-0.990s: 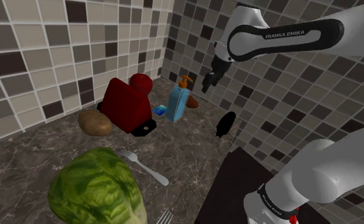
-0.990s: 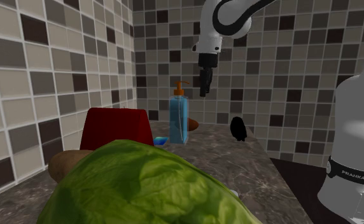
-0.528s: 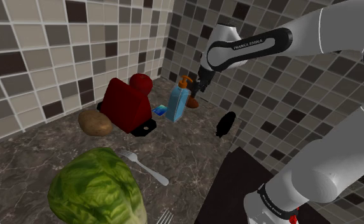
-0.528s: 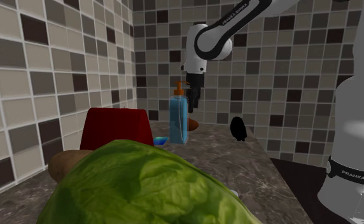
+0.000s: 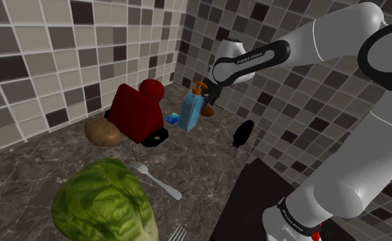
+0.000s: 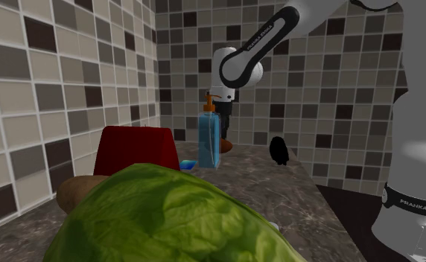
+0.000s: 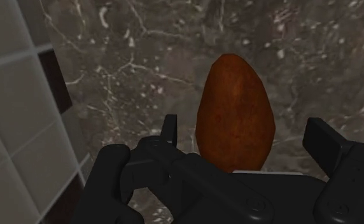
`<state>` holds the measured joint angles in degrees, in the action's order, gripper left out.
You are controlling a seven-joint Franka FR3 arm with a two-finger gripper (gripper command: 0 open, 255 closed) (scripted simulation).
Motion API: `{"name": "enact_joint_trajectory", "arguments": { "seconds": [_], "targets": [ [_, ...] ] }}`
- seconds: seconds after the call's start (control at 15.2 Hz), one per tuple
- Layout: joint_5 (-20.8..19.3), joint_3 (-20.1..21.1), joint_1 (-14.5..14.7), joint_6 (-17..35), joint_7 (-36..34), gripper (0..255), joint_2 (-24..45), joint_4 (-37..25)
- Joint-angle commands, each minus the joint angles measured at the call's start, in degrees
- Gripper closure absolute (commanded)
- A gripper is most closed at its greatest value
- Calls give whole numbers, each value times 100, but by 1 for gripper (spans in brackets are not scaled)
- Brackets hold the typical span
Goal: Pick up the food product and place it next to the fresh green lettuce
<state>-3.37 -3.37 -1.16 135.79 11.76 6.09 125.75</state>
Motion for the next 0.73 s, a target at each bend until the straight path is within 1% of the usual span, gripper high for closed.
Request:
{"name": "enact_joint_trajectory", "arguments": {
  "seconds": [0.0,0.07,0.59,0.66],
  "targets": [
    [2,-4,-6,142,5,0,100,40],
    [4,-6,-10,253,6,0,186,64],
    [4,-6,-10,252,6,0,185,64],
    [4,-6,-10,252,6,255,185,64]
  ]
}}
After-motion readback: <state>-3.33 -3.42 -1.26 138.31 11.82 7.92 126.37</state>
